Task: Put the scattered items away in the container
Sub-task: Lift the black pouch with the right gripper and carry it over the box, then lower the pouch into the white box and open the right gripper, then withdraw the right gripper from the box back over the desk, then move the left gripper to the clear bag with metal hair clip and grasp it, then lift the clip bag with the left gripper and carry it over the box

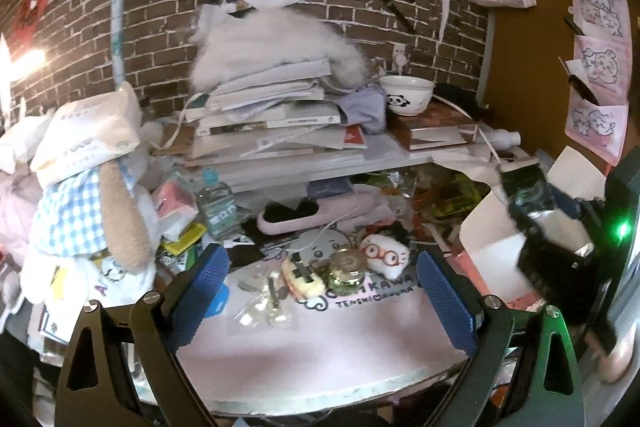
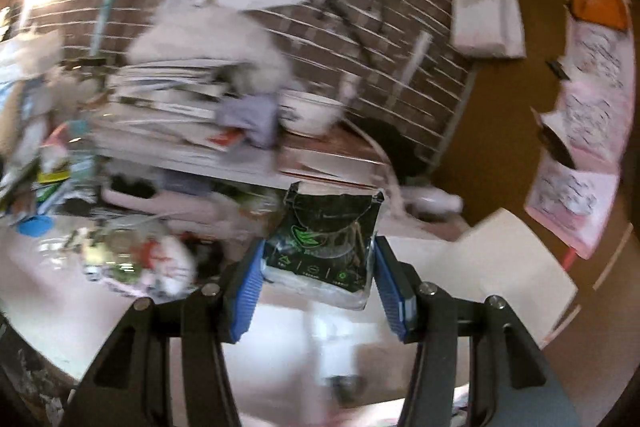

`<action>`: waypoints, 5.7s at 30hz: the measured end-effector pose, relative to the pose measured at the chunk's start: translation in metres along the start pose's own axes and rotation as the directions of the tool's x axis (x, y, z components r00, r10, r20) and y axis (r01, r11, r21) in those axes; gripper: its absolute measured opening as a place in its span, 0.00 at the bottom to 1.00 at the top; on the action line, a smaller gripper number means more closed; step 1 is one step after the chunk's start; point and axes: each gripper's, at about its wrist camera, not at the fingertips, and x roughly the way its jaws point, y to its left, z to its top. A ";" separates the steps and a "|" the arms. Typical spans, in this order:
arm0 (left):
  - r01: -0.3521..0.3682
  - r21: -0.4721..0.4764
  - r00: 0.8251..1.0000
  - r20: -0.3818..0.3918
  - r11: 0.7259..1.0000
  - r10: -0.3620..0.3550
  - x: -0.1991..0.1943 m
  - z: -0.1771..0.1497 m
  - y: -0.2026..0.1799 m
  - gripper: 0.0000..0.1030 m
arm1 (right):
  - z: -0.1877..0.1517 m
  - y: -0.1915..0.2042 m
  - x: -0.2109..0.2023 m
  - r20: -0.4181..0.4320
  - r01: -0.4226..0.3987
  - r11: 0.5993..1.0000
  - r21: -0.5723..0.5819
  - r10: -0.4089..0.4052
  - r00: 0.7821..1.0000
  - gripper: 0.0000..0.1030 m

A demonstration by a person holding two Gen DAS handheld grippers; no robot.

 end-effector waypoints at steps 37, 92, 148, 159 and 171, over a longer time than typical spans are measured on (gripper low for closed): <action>0.034 0.023 0.998 -0.047 0.999 -0.032 0.016 -0.003 -0.019 0.92 | -0.027 -0.070 0.092 -0.422 -0.141 0.986 0.094 0.167 0.891 0.49; -0.039 -0.042 0.965 -0.262 0.998 0.026 0.104 -0.073 0.055 0.56 | -0.068 0.113 0.031 -0.326 -0.471 0.881 -0.052 0.431 0.842 0.26; -0.018 0.022 0.975 -0.222 1.000 0.023 0.106 -0.045 0.045 0.09 | -0.079 0.115 0.040 -0.358 -0.525 0.851 -0.022 0.483 0.799 0.29; 0.156 0.087 0.980 -0.136 0.984 -0.143 0.076 0.008 -0.011 0.09 | -0.080 0.112 0.039 -0.343 -0.440 0.896 -0.050 0.399 0.851 0.31; 0.381 0.219 0.924 -0.128 0.898 -0.360 0.064 0.055 -0.097 0.09 | -0.078 0.108 0.042 -0.340 -0.390 0.918 -0.073 0.344 0.875 0.32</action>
